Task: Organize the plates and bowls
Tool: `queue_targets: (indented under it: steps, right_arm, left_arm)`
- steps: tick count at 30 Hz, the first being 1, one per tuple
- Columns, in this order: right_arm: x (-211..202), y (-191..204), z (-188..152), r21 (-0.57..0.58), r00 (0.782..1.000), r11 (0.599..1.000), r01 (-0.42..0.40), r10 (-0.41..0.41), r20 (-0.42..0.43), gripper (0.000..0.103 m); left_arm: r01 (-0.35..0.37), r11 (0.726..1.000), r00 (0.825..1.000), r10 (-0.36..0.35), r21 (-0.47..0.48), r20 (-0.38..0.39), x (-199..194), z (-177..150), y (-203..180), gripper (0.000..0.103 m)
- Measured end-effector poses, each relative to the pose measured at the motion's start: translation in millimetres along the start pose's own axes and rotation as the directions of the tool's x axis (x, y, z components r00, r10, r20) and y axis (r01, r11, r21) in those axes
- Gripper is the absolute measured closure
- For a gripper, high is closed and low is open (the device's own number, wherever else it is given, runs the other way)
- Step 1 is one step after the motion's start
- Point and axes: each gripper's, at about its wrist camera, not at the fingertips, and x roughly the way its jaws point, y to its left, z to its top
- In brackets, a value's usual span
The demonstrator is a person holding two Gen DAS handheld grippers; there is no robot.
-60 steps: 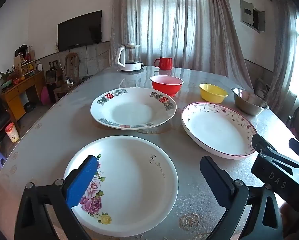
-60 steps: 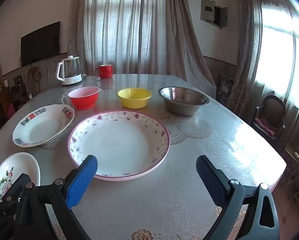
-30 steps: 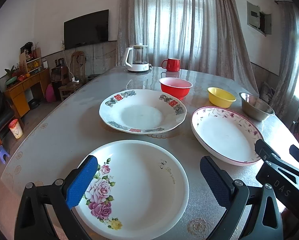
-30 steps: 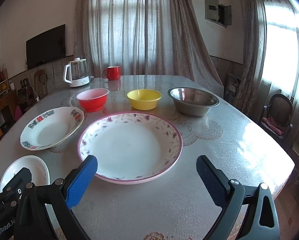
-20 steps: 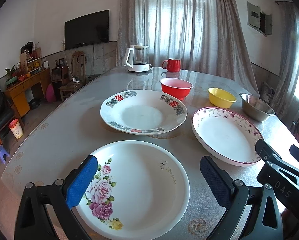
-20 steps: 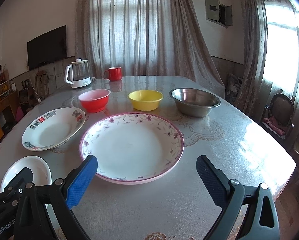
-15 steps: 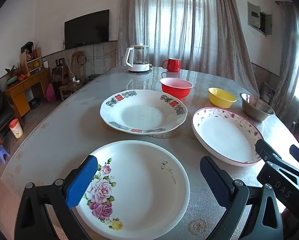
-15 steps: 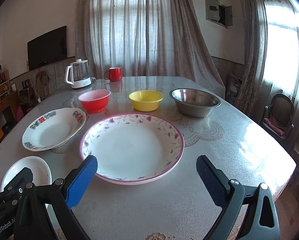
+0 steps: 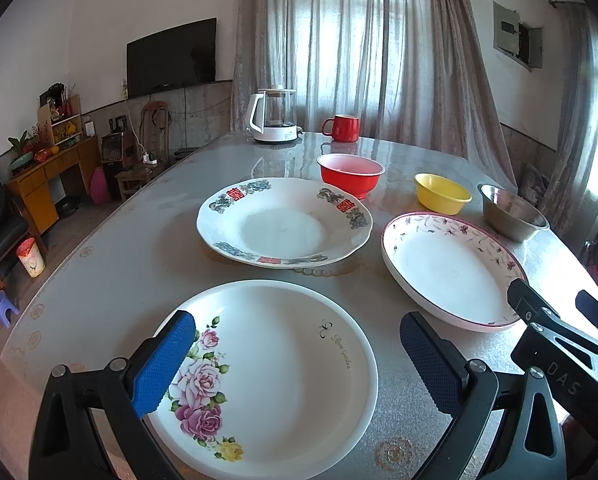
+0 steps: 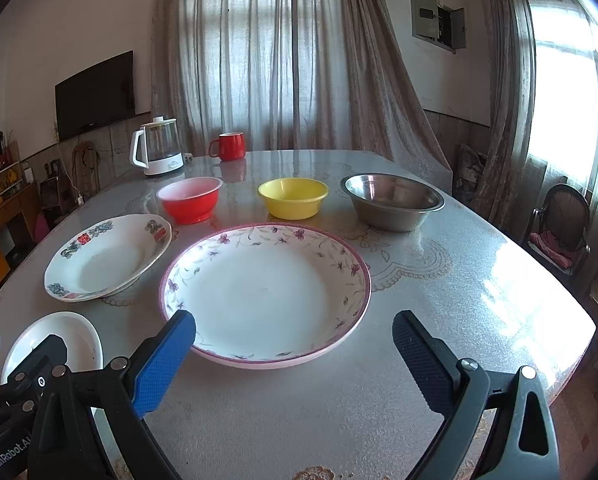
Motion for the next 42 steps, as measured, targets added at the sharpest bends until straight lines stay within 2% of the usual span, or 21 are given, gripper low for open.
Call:
queue_targets:
  steps: [24,32,34,37,40,42]
  right_arm:
    - [4.9,-1.4,-1.7,0.012,1.0,1.0,-0.013,0.014,-0.009,0.003]
    - [13.4,-3.7,-1.5,0.021,0.998,0.999,-0.046,0.046,-0.032,0.002]
    - [16.2,-5.5,-0.4,0.023,0.997,0.998,-0.064,0.064,-0.041,0.003]
    - [20.9,-11.6,2.7,0.028,0.993,0.994,-0.107,0.108,-0.052,0.003]
    - [32.9,-26.7,8.5,0.078,0.969,0.973,-0.216,0.223,-0.107,0.003]
    - [39.6,-39.0,12.0,0.128,0.949,0.954,-0.272,0.288,-0.128,0.003]
  left_arm:
    - [0.011,1.0,1.0,-0.011,0.005,-0.012,2.4,0.5,-2.4,0.0]
    - [0.031,0.999,0.999,-0.031,0.016,-0.03,8.2,2.1,-6.2,0.0]
    - [0.052,0.998,0.998,-0.051,0.02,-0.043,11.2,4.0,-7.1,0.0]
    - [0.149,0.989,0.986,-0.147,0.01,-0.082,16.1,9.1,-5.5,0.0]
    - [0.241,0.97,0.959,-0.242,-0.026,-0.145,25.0,19.3,-4.4,0.0]
    - [0.268,0.963,0.952,-0.267,-0.018,-0.15,28.3,26.1,-8.6,0.0]
